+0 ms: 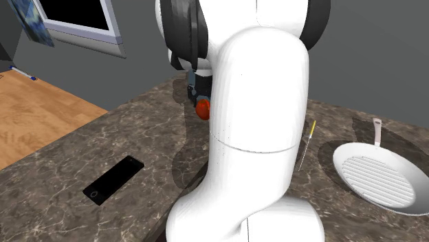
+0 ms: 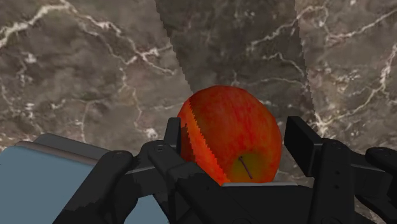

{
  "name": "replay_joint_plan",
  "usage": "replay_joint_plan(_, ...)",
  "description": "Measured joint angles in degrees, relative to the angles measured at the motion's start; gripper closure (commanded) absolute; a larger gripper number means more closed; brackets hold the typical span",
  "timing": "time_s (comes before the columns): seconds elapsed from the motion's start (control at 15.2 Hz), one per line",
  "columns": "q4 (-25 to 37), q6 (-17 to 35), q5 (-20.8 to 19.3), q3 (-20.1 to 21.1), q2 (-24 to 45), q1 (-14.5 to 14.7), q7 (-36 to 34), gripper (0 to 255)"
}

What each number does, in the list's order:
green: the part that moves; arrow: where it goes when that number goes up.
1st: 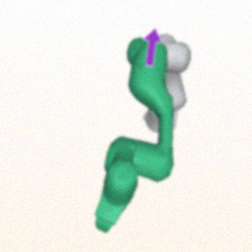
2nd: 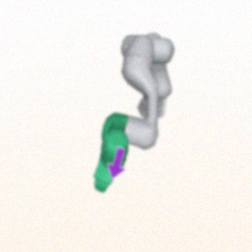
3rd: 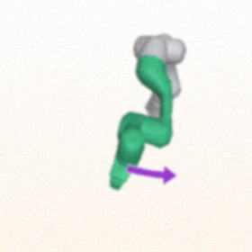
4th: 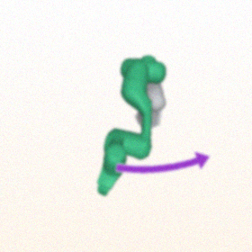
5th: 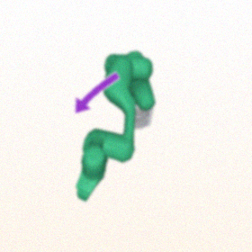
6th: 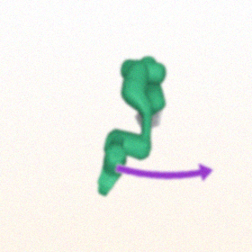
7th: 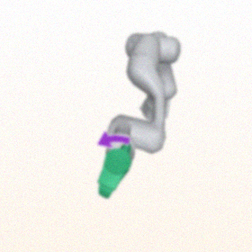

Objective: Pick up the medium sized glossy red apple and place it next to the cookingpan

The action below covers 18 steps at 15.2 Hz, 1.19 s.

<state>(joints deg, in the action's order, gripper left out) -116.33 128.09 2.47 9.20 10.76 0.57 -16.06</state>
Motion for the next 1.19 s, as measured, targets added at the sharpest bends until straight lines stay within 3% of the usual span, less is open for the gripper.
replay_joint_plan(0.59, -0.1, 0.1, 0.0, 0.0, -0.1, 0.0, 0.0, 255)
replay_joint_plan(1.19, 2.6, -5.7, 0.4, 0.1, -3.1, -0.1, 0.0, 255)
